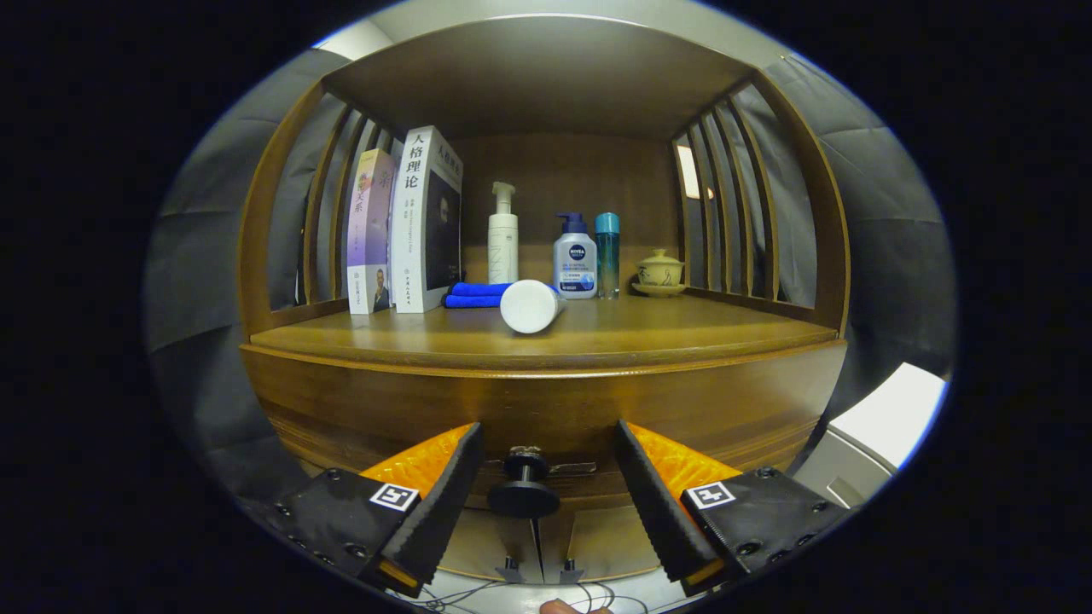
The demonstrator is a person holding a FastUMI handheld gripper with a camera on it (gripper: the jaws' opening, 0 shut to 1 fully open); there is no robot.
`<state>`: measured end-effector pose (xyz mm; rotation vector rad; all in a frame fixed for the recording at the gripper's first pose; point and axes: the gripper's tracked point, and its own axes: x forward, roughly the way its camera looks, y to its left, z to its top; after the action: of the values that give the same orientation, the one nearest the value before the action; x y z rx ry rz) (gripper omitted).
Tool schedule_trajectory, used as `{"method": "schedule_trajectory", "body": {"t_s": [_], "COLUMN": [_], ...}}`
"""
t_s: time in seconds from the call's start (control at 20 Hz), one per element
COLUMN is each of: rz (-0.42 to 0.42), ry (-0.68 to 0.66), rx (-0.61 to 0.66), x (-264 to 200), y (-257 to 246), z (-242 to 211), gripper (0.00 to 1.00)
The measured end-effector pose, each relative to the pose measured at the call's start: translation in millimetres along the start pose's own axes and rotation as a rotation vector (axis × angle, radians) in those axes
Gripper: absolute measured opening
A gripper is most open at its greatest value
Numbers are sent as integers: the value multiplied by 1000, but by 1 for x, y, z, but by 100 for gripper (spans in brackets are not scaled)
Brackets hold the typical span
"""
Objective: Pull open the drawer, take out the items inside it, and place them on the countertop above the cabinet.
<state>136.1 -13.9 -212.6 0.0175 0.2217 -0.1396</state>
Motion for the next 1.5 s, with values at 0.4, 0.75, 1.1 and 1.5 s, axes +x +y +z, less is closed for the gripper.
{"method": "schedule_trajectory", "body": {"t_s": [0.4,0.75,1.1,1.5], "rz": [-42,-9,-30,-65], "ry": [-30,-171,-227,-355], "rx": [-18,34,22,86], "x": [-22,-96,-179,-230], "y": [-19,-35,-73,-102], "z": [22,94,126,167], "gripper": [97,97,97,97]}}
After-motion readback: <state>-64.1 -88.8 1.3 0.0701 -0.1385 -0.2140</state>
